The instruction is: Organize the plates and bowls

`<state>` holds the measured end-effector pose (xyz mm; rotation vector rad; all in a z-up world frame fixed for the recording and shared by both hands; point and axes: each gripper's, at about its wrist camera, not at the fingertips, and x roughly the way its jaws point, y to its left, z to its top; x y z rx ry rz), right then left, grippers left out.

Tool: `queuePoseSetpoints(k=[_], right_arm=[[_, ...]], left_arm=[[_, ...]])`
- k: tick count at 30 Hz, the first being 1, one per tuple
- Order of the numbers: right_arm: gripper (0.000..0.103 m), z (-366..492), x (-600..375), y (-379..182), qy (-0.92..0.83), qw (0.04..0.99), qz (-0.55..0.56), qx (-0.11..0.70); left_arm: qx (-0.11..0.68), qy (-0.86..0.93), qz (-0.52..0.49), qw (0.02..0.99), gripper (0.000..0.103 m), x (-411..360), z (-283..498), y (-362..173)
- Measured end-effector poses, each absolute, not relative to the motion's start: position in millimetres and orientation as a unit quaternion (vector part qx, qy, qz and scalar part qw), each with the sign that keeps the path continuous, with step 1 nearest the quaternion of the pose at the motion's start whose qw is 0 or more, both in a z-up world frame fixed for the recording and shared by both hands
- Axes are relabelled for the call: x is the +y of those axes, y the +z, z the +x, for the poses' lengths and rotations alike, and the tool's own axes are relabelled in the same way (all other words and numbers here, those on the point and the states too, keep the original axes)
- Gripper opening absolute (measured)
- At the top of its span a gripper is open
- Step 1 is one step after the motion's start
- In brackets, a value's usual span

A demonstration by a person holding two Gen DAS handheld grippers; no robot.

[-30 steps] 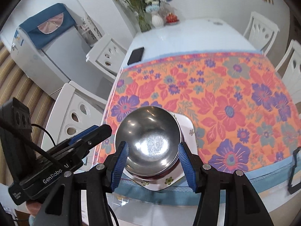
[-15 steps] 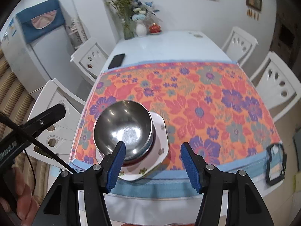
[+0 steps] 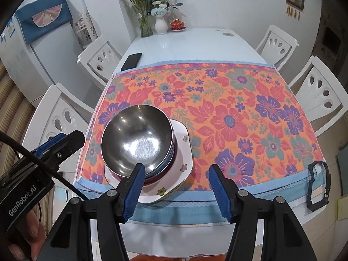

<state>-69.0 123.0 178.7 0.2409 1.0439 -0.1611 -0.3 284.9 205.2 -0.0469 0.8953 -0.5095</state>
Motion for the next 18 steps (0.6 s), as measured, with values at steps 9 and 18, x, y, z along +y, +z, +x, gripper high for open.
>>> queuePoseSetpoints(k=[9,18], right_arm=[[0.059,-68.8,125.6,177.2,-0.076,0.854,0.115,0.501],[0.059,-71.0,121.1,172.5,-0.069,0.849,0.12,0.509]], left_arm=[[0.434,-0.242,-0.03,0.867,0.044,285.8,-0.3,202.2],[0.435,-0.243,-0.028,0.867,0.044,283.3,-4.7,202.4]])
